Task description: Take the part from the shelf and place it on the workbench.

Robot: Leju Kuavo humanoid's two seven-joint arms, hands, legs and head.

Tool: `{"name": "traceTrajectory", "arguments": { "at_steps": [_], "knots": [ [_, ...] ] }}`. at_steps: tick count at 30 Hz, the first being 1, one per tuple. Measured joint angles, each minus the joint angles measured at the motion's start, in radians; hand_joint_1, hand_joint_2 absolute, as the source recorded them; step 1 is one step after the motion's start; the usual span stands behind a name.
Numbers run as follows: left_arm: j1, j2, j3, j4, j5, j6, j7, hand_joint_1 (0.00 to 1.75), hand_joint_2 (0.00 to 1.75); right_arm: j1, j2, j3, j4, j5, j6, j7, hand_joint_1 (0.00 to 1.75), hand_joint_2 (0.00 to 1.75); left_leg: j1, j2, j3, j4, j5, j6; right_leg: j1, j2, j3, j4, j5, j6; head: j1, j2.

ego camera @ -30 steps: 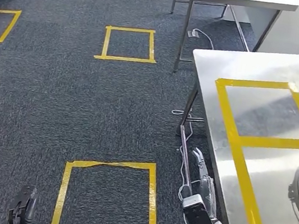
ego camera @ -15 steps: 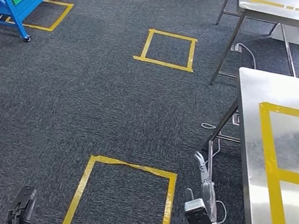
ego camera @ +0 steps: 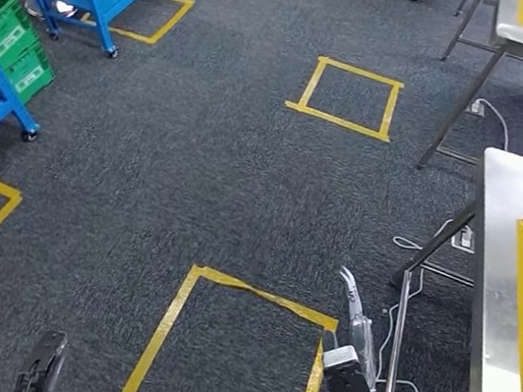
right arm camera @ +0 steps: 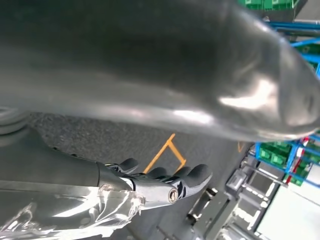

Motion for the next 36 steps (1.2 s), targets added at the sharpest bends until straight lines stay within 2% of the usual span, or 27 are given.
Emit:
{"name": "traceTrajectory", "arguments": {
  "at_steps": [2, 3, 4, 6, 8, 9, 10, 11, 13, 15, 17, 18, 20, 21, 22, 23, 24, 25, 26, 27, 28, 30, 31, 33, 34, 35, 36],
  "knots": [
    [-0.001, 0.002, -0.001, 0.0, -0.004, -0.002, -0.003, 0.0, 0.0, -0.002, 0.0, 0.0, 0.0, 0.0, -0.001, -0.002, 0.0, 0.0, -0.004, -0.025, -0.005, 0.004, -0.009, 0.029, 0.0, -0.017, 0.006, 0.004, -0.009, 0.006, 0.004, 0.0],
    [0.0, 0.002, -0.002, 0.0, -0.006, -0.002, -0.004, 0.0, 0.0, -0.004, 0.0, 0.0, 0.0, 0.0, -0.001, -0.003, 0.0, 0.0, -0.005, -0.038, -0.005, 0.005, -0.01, 0.038, -0.004, -0.007, 0.005, 0.01, -0.018, 0.007, 0.005, 0.0],
    [0.0, 0.002, -0.003, 0.0, -0.008, -0.003, -0.005, 0.0, 0.0, -0.005, 0.0, 0.0, 0.0, 0.0, -0.002, -0.005, 0.0, 0.0, -0.005, -0.052, -0.006, 0.005, -0.01, 0.046, -0.007, 0.015, -0.004, 0.034, -0.034, 0.008, 0.005, 0.0],
    [-0.004, 0.002, -0.007, 0.0, -0.014, -0.004, -0.007, 0.0, 0.0, -0.003, 0.0, 0.0, 0.0, 0.002, -0.002, -0.007, 0.0, 0.0, -0.006, -0.08, -0.006, 0.004, -0.01, 0.058, -0.01, 0.074, -0.06, 0.145, -0.087, 0.006, 0.01, 0.0],
    [-0.009, 0.002, -0.011, 0.0, -0.018, -0.006, -0.004, 0.0, 0.0, 0.001, 0.0, 0.0, 0.002, 0.003, -0.007, -0.01, 0.0, 0.0, -0.011, -0.11, -0.005, 0.004, -0.009, 0.063, -0.005, 0.094, -0.139, 0.28, -0.129, 0.0, 0.014, 0.0],
    [-0.01, 0.002, -0.013, 0.0, -0.02, -0.006, -0.001, 0.0, 0.0, 0.002, 0.0, 0.0, 0.004, 0.003, -0.011, -0.013, 0.0, 0.0, -0.015, -0.126, -0.005, 0.004, -0.009, 0.065, -0.002, 0.096, -0.165, 0.311, -0.127, -0.005, 0.015, 0.0],
    [-0.01, 0.001, -0.015, 0.0, -0.022, -0.007, 0.0, 0.0, 0.0, 0.001, 0.0, 0.0, 0.006, 0.003, -0.016, -0.017, 0.0, 0.0, -0.018, -0.141, -0.005, 0.004, -0.008, 0.066, 0.003, 0.099, -0.172, 0.302, -0.106, -0.013, 0.015, 0.0],
    [-0.01, 0.001, -0.017, 0.0, -0.024, -0.008, 0.0, 0.0, 0.0, 0.001, 0.0, -0.001, 0.007, 0.003, -0.019, -0.021, 0.0, 0.0, -0.019, -0.157, -0.005, 0.004, -0.007, 0.067, 0.009, 0.106, -0.159, 0.255, -0.071, -0.023, 0.015, 0.0],
    [-0.011, -0.003, -0.021, 0.0, -0.031, -0.011, -0.002, 0.0, 0.0, 0.0, 0.0, -0.002, 0.007, 0.004, -0.021, -0.025, 0.0, 0.0, -0.019, -0.185, -0.005, 0.005, -0.005, 0.068, 0.018, 0.151, -0.102, 0.117, 0.001, -0.046, 0.015, 0.0],
    [-0.013, -0.007, -0.026, 0.0, -0.036, -0.011, -0.001, 0.0, 0.0, -0.001, 0.0, -0.006, 0.006, 0.005, -0.02, -0.025, 0.0, 0.0, -0.017, -0.209, -0.008, 0.005, -0.001, 0.064, 0.022, 0.186, -0.063, 0.037, 0.028, -0.054, 0.015, 0.0],
    [-0.014, -0.006, -0.028, 0.0, -0.039, -0.01, 0.002, 0.0, 0.0, -0.001, 0.0, -0.008, 0.004, 0.006, -0.019, -0.025, 0.0, 0.0, -0.015, -0.229, -0.01, 0.0, 0.005, 0.054, 0.023, 0.174, -0.053, 0.022, 0.031, -0.051, 0.015, 0.0],
    [-0.014, -0.006, -0.029, 0.0, -0.04, -0.01, 0.004, 0.0, 0.0, -0.002, 0.0, -0.009, 0.002, 0.007, -0.019, -0.025, 0.0, 0.0, -0.016, -0.221, -0.012, -0.001, 0.003, 0.05, 0.022, 0.164, -0.05, 0.015, 0.034, -0.051, 0.014, 0.0],
    [-0.018, -0.004, -0.03, 0.0, -0.043, -0.008, 0.006, 0.0, 0.0, -0.001, 0.0, -0.011, -0.001, 0.009, -0.018, -0.024, 0.0, 0.0, -0.023, -0.166, -0.027, 0.033, -0.03, 0.044, 0.018, 0.14, -0.04, -0.004, 0.043, -0.052, 0.01, 0.0],
    [-0.021, -0.003, -0.031, 0.0, -0.044, -0.007, 0.006, 0.0, 0.0, 0.001, 0.0, -0.012, -0.002, 0.01, -0.018, -0.024, 0.0, 0.0, -0.025, -0.131, -0.045, 0.078, -0.062, 0.041, 0.018, 0.126, -0.037, -0.01, 0.045, -0.053, 0.008, 0.0],
    [-0.025, -0.002, -0.032, 0.0, -0.045, -0.007, 0.007, 0.0, 0.0, 0.004, 0.0, -0.014, -0.002, 0.01, -0.017, -0.024, 0.0, 0.0, -0.025, -0.11, -0.069, 0.136, -0.095, 0.036, 0.018, 0.112, -0.035, -0.012, 0.045, -0.055, 0.006, 0.0],
    [-0.028, -0.002, -0.034, 0.0, -0.045, -0.007, 0.007, 0.0, 0.0, 0.007, 0.0, -0.015, -0.002, 0.01, -0.017, -0.023, 0.0, 0.0, -0.023, -0.103, -0.092, 0.192, -0.121, 0.03, 0.018, 0.096, -0.034, -0.013, 0.043, -0.056, 0.006, 0.0],
    [-0.03, -0.002, -0.037, 0.0, -0.046, -0.007, 0.008, 0.0, 0.0, 0.009, 0.0, -0.015, -0.002, 0.01, -0.017, -0.023, 0.0, 0.0, -0.021, -0.099, -0.105, 0.227, -0.129, 0.025, 0.017, 0.081, -0.033, -0.013, 0.039, -0.056, 0.005, 0.0],
    [-0.03, -0.002, -0.04, 0.0, -0.048, -0.007, 0.009, 0.0, 0.0, 0.01, 0.0, -0.016, -0.002, 0.011, -0.018, -0.023, 0.0, 0.0, -0.018, -0.096, -0.102, 0.232, -0.12, 0.02, 0.017, 0.067, -0.03, -0.013, 0.035, -0.055, 0.005, 0.0],
    [-0.031, -0.001, -0.042, 0.0, -0.051, -0.008, 0.01, 0.0, 0.0, 0.01, 0.0, -0.016, -0.004, 0.012, -0.018, -0.022, 0.0, 0.0, -0.017, -0.091, -0.081, 0.201, -0.094, 0.017, 0.015, 0.052, -0.026, -0.012, 0.03, -0.053, 0.005, 0.0],
    [-0.032, 0.001, -0.044, 0.0, -0.053, -0.008, 0.011, 0.0, 0.0, 0.011, 0.0, -0.017, -0.008, 0.013, -0.018, -0.02, 0.0, 0.0, -0.016, -0.077, -0.045, 0.145, -0.062, 0.015, 0.014, 0.039, -0.019, -0.012, 0.025, -0.05, 0.005, 0.0],
    [-0.035, 0.002, -0.047, 0.0, -0.056, -0.008, 0.013, 0.0, 0.0, 0.011, 0.0, -0.019, -0.013, 0.015, -0.017, -0.018, 0.0, 0.0, -0.02, -0.05, -0.006, 0.082, -0.04, 0.015, 0.015, 0.026, -0.012, -0.012, 0.019, -0.045, 0.004, 0.0],
    [-0.047, 0.002, -0.052, 0.0, -0.063, -0.009, 0.016, 0.0, 0.0, 0.012, -0.002, -0.022, -0.028, 0.018, -0.015, -0.013, 0.0, 0.0, -0.029, -0.01, 0.048, -0.008, -0.03, 0.031, 0.02, 0.002, 0.0, -0.012, 0.004, -0.034, 0.003, 0.0],
    [-0.052, 0.002, -0.056, 0.0, -0.065, -0.01, 0.018, 0.0, 0.0, 0.013, -0.003, -0.024, -0.036, 0.019, -0.013, -0.01, 0.0, 0.0, -0.032, -0.006, 0.056, -0.023, -0.04, 0.043, 0.023, -0.008, 0.008, -0.011, 0.0, -0.027, 0.004, 0.0],
    [-0.055, 0.002, -0.062, 0.0, -0.068, -0.01, 0.023, 0.0, 0.0, 0.014, -0.006, -0.028, -0.054, 0.02, -0.007, -0.004, 0.0, 0.0, -0.029, -0.033, 0.068, -0.029, -0.051, 0.065, 0.02, -0.017, 0.026, -0.006, -0.011, -0.013, 0.007, 0.0],
    [-0.054, 0.002, -0.065, 0.0, -0.069, -0.01, 0.025, 0.0, 0.0, 0.015, -0.007, -0.03, -0.063, 0.021, -0.005, -0.002, 0.0, 0.0, -0.027, -0.046, 0.077, -0.03, -0.057, 0.073, 0.016, -0.001, 0.027, 0.01, -0.018, -0.007, 0.008, 0.0],
    [-0.055, 0.003, -0.068, 0.0, -0.07, -0.01, 0.027, 0.0, 0.0, 0.015, -0.008, -0.033, -0.071, 0.022, -0.003, 0.0, 0.0, 0.0, -0.024, -0.058, 0.088, -0.03, -0.062, 0.08, 0.012, 0.023, 0.014, 0.043, -0.031, -0.001, 0.009, 0.0],
    [-0.057, 0.002, -0.07, 0.0, -0.071, -0.01, 0.028, 0.0, 0.0, 0.017, -0.009, -0.035, -0.078, 0.022, -0.002, 0.002, 0.0, 0.0, -0.022, -0.069, 0.099, -0.03, -0.068, 0.085, 0.008, 0.053, -0.018, 0.097, -0.045, 0.003, 0.011, 0.0]
  ]
}}
